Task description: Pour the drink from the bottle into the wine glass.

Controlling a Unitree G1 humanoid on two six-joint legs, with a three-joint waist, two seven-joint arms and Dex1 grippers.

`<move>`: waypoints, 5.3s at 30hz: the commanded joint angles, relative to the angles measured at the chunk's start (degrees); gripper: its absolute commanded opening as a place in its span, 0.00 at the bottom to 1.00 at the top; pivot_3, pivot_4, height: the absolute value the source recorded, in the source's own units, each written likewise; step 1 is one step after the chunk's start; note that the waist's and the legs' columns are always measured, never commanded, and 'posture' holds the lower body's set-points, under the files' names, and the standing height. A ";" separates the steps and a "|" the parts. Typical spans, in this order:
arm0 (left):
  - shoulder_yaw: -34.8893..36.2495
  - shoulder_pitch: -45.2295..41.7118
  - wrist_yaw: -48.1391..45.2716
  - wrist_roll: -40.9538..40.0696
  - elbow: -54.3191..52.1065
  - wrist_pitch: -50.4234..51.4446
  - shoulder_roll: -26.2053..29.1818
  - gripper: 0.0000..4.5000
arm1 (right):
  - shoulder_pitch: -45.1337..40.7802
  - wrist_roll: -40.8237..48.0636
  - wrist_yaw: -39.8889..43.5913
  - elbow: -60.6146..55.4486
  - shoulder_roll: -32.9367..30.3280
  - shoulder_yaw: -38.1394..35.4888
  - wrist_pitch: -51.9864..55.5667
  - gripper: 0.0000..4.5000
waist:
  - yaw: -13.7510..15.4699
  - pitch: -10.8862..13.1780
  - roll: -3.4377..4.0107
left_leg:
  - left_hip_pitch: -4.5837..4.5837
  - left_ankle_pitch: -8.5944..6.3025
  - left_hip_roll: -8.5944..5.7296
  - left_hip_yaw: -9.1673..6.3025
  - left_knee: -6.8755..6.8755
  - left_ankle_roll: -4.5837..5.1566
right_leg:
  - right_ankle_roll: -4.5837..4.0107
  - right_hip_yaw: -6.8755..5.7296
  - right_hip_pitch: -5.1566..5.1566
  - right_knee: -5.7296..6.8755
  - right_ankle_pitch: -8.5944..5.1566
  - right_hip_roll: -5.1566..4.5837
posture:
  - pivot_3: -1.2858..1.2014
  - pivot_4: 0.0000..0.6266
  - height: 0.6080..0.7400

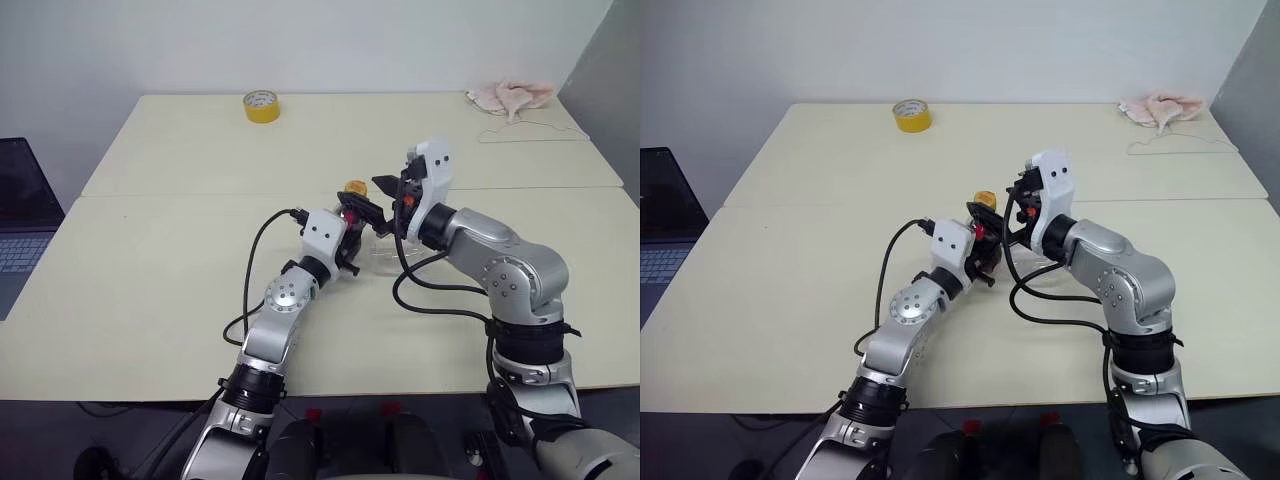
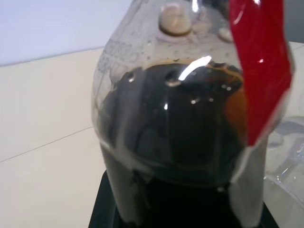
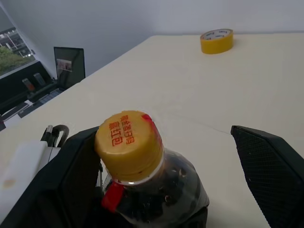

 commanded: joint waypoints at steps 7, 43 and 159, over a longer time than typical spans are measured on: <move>1.30 -0.82 -0.05 -0.41 -2.71 -2.67 0.42 0.20 | 1.90 5.02 -0.95 -3.60 -1.07 -7.07 0.62 1.00 | 0.02 0.00 0.00 | 0.00 0.00 -0.01 0.01 0.00 0.00 | 0.00 0.01 0.00 0.00 0.00 0.00 | 0.52 0.24 1.00; 1.94 -1.03 0.42 -0.03 -2.54 -2.88 0.51 0.20 | -2.55 1.98 1.43 0.63 1.56 3.77 -8.95 1.00 | -0.08 0.00 0.00 | 0.00 0.00 0.00 -0.01 0.01 0.00 | 0.00 -0.01 0.00 0.00 0.00 0.00 | 0.52 0.24 1.00; 24.57 2.37 11.94 -6.37 13.48 -16.03 6.42 1.00 | 1.51 -2.06 5.11 3.34 -6.95 -1.75 -13.53 0.00 | -0.36 -0.03 -0.03 | 0.02 0.00 0.00 0.01 0.03 0.00 | 0.01 0.00 0.02 0.00 0.01 -0.02 | 0.52 0.24 1.00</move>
